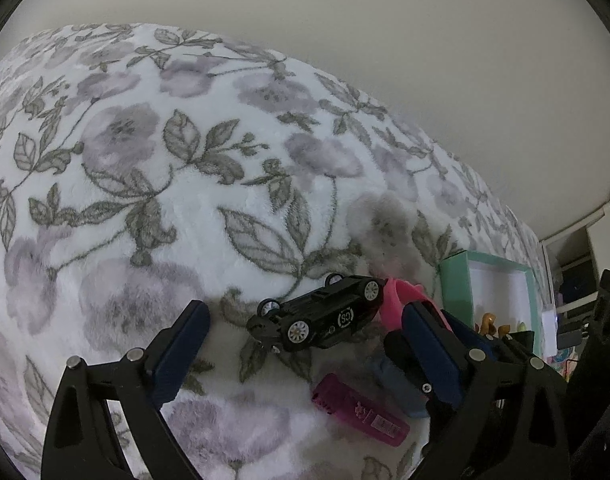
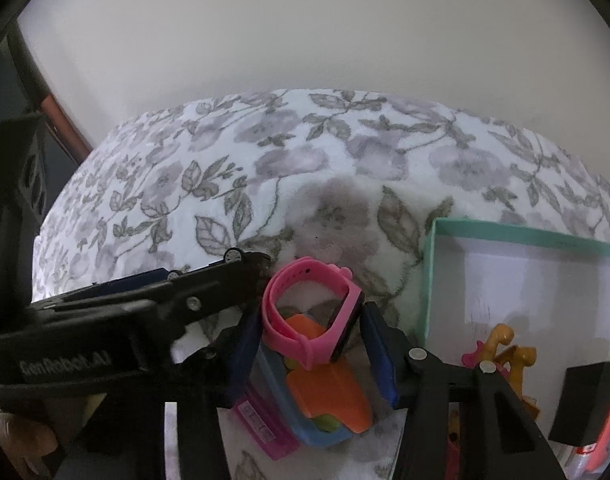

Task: Organize rigid objects
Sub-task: 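Grasp the black toy car with the left tool while the right tool grasps the pink watch, then lift the toy car with the left tool while the right tool carries the watch over the tray, then open the left tool to drop the car in the tray while the right tool releases the watch, then move both tools back to the pink lighter and orange-blue toy beside the tray, then grasp the pink lighter with the left tool while the right tool grasps the orange-blue toy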

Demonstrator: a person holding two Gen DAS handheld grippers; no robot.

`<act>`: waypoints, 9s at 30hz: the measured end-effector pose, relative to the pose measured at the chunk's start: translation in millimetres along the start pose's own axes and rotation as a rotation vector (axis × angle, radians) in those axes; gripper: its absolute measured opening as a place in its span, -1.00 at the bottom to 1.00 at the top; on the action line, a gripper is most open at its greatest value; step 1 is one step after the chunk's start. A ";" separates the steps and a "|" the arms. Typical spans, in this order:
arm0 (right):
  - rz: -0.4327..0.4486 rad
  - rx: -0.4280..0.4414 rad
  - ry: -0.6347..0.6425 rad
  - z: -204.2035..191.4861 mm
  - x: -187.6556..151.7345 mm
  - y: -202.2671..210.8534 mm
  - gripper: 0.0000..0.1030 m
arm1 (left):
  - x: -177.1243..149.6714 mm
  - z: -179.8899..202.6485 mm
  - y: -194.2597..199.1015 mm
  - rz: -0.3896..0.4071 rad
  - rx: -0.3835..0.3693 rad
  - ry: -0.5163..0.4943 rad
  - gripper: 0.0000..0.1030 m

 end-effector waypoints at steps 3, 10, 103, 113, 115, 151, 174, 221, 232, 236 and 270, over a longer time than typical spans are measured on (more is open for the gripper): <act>0.019 0.012 -0.018 3.3 -3.5 3.9 0.01 | -2.7 -0.6 2.5 0.017 0.024 -0.019 0.89; 0.052 0.020 -0.007 3.2 -11.9 11.1 0.00 | -6.1 14.0 -2.6 0.040 0.072 -0.128 0.89; 0.139 -0.167 -0.345 186.4 -56.4 151.2 0.00 | -62.3 208.4 22.8 0.092 -0.087 -0.150 -0.33; 0.082 -0.210 -0.336 189.6 -61.7 134.7 0.01 | -64.1 205.8 10.7 0.060 -0.082 -0.171 -0.33; 0.079 -0.217 -0.330 188.6 -61.2 133.7 0.02 | -64.0 204.8 10.3 0.056 -0.083 -0.169 -0.33; 0.156 -0.219 -0.239 162.8 -43.7 157.9 0.76 | -46.4 162.3 30.8 0.083 0.178 -0.129 0.68; 0.223 -0.212 -0.244 160.6 -43.7 158.9 1.00 | -43.9 162.9 36.7 0.156 0.223 -0.151 0.99; 0.042 -0.136 0.018 11.6 -26.1 68.8 1.00 | -48.2 7.4 25.8 -0.081 0.284 0.121 0.99; 0.060 -0.163 -0.022 37.1 -28.1 80.4 1.00 | -60.7 48.6 -2.0 -0.085 0.360 -0.011 0.99; 0.053 -0.167 -0.027 42.3 -29.5 80.2 1.00 | -65.8 60.7 -7.9 -0.072 0.410 -0.061 0.99; 0.034 -0.052 0.182 -13.2 -30.2 48.7 0.17 | -40.6 17.2 -0.4 -0.106 0.394 -0.091 0.67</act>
Point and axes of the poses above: each gripper's, at about its wrist camera, not at the fingertips, and y roughly against the way its jaws point, z to its right, x to its top, the point moved 1 cm from there along -y, roughly the way its jaws point, and after that the axes turned 7 degrees about x, right-handed, at the moved point
